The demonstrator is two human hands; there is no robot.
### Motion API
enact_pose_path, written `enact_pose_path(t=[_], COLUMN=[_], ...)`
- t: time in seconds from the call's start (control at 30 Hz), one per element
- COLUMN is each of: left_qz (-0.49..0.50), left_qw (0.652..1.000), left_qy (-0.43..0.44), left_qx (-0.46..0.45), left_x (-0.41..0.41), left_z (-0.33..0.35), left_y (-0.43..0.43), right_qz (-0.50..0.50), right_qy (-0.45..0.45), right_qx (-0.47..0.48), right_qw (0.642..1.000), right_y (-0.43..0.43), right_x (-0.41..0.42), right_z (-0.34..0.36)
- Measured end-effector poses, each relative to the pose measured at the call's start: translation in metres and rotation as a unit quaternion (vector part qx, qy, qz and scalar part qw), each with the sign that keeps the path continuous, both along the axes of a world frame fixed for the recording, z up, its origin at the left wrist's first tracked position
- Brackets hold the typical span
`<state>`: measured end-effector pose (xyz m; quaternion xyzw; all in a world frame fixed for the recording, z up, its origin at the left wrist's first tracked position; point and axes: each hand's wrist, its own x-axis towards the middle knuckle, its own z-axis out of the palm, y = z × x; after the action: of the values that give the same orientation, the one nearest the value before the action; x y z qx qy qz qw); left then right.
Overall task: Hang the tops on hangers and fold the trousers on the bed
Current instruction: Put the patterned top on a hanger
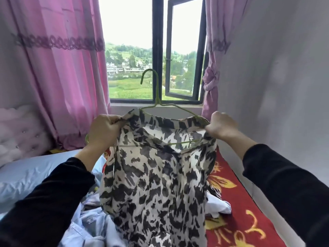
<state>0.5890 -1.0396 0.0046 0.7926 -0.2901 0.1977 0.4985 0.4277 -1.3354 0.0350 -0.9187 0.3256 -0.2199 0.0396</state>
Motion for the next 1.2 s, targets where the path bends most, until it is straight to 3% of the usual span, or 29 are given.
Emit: enact_pose_path(t=[0.07, 0.17, 0.3, 0.47, 0.53, 0.6, 0.67, 0.73, 0.87, 1.0, 1.2], left_qz=[0.010, 0.028, 0.025, 0.010, 0.009, 0.022, 0.036, 0.047, 0.068, 0.086, 0.116], left_qw=[1.000, 0.999, 0.999, 1.000, 0.999, 0.999, 0.998, 0.998, 0.996, 0.995, 0.992], left_qy=[-0.005, -0.025, -0.016, -0.011, -0.022, -0.020, -0.016, -0.020, -0.026, -0.021, -0.008], left_qx=[0.002, 0.027, 0.023, -0.015, -0.030, -0.041, -0.048, -0.047, -0.049, -0.051, -0.059], left_x=[-0.002, -0.006, -0.012, -0.032, -0.047, -0.061, -0.077, -0.092, -0.123, -0.156, -0.197], left_z=[0.000, 0.001, 0.000, 0.014, 0.021, 0.028, 0.034, 0.038, 0.042, 0.044, 0.036], left_y=[0.003, 0.005, 0.010, 0.035, 0.049, 0.061, 0.070, 0.077, 0.093, 0.106, 0.114], right_qz=[0.032, 0.130, 0.295, 0.381, 0.377, 0.293, 0.226, 0.236, 0.341, 0.389, 0.417], right_qy=[-0.002, -0.100, -0.139, -0.102, -0.195, -0.271, -0.235, -0.204, -0.207, -0.149, -0.168], right_qx=[0.064, 0.169, 0.282, 0.265, 0.259, 0.135, 0.040, 0.087, 0.151, 0.256, 0.214], right_qw=[0.997, 0.972, 0.902, 0.880, 0.868, 0.907, 0.945, 0.946, 0.904, 0.872, 0.867], right_y=[0.009, 0.030, 0.071, 0.087, 0.087, 0.082, 0.077, 0.073, 0.063, 0.058, 0.086], right_x=[0.004, 0.011, 0.013, -0.006, -0.015, -0.020, -0.025, -0.035, -0.072, -0.105, -0.116], right_z=[-0.005, -0.004, 0.004, 0.021, 0.034, 0.047, 0.052, 0.052, 0.046, 0.047, 0.053])
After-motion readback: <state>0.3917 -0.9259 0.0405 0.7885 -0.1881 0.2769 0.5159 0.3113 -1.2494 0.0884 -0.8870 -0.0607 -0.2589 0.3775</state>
